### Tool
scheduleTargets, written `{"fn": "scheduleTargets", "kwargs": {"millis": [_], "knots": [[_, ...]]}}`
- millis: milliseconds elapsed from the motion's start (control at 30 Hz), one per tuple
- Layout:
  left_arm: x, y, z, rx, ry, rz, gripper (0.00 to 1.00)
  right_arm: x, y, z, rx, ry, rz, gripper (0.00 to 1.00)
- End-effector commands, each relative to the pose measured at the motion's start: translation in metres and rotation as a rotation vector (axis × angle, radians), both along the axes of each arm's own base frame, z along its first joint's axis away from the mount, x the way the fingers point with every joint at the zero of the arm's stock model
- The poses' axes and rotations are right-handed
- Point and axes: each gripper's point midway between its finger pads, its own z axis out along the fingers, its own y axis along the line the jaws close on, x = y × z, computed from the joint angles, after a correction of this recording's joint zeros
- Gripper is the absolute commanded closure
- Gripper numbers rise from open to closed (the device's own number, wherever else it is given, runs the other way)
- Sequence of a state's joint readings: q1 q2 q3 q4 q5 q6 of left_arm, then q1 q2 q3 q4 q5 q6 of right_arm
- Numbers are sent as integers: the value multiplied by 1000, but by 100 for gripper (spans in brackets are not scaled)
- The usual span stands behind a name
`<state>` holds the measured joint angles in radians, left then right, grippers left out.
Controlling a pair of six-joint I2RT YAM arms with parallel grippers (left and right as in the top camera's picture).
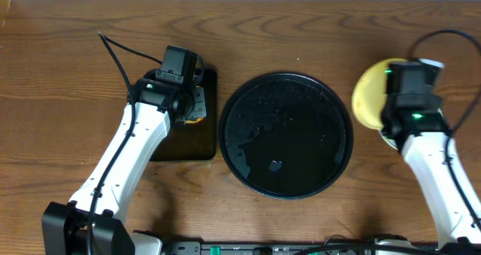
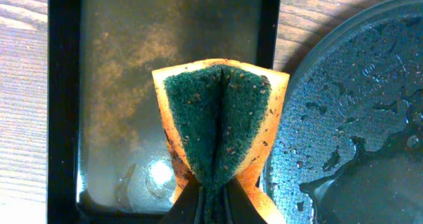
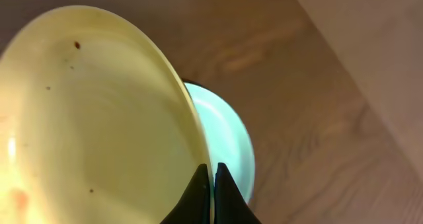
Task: Clean dirty plates on tray and stack at the side
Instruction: 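Lower the yellow plate onto the light-green stack with the right gripper, then lower the sponge into the sponge tray and open the left gripper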
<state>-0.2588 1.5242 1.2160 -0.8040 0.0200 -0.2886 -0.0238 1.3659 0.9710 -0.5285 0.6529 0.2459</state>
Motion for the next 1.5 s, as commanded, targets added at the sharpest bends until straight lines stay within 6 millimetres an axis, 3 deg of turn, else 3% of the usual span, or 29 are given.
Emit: {"fn": "scheduleTargets", "kwargs": {"millis": [0, 167, 300, 400, 533, 633, 700, 867, 1000, 1133, 1167, 1300, 1367, 1467], "knots": [[0, 2, 0, 2, -1, 10, 92, -11, -23, -12, 99, -21, -109, 99], [0, 2, 0, 2, 0, 10, 92, -27, -53, -29, 131, 8, -228, 99], [0, 2, 0, 2, 0, 10, 92, -31, -61, -38, 143, 28, -261, 99], [0, 2, 0, 2, 0, 10, 92, -28, -57, -44, 188, 33, -242, 79], [0, 2, 0, 3, 0, 10, 92, -17, -35, -54, 317, 22, -160, 71], [0, 2, 0, 3, 0, 9, 91, 1, 12, -63, 528, 33, 70, 68], [0, 2, 0, 3, -1, 9, 92, 5, 31, -63, 596, 39, 155, 66], [4, 12, -5, 61, -14, 32, 92, 4, 56, -66, 632, 79, 217, 65], [9, 16, -29, 89, 24, 36, 92, 4, 69, -67, 627, 101, 260, 65], [17, 20, -67, 119, 99, 5, 92, 5, 80, -68, 621, 116, 298, 65], [19, 16, -84, 97, 138, -39, 92, 5, 82, -68, 620, 119, 305, 65], [15, 5, -116, 19, 219, -147, 92, 5, 84, -68, 620, 120, 310, 65], [13, 19, -128, 63, 252, -123, 92, 5, 84, -68, 620, 121, 310, 65], [10, 55, -135, 196, 283, -27, 92, 5, 84, -68, 620, 121, 309, 65]]}}
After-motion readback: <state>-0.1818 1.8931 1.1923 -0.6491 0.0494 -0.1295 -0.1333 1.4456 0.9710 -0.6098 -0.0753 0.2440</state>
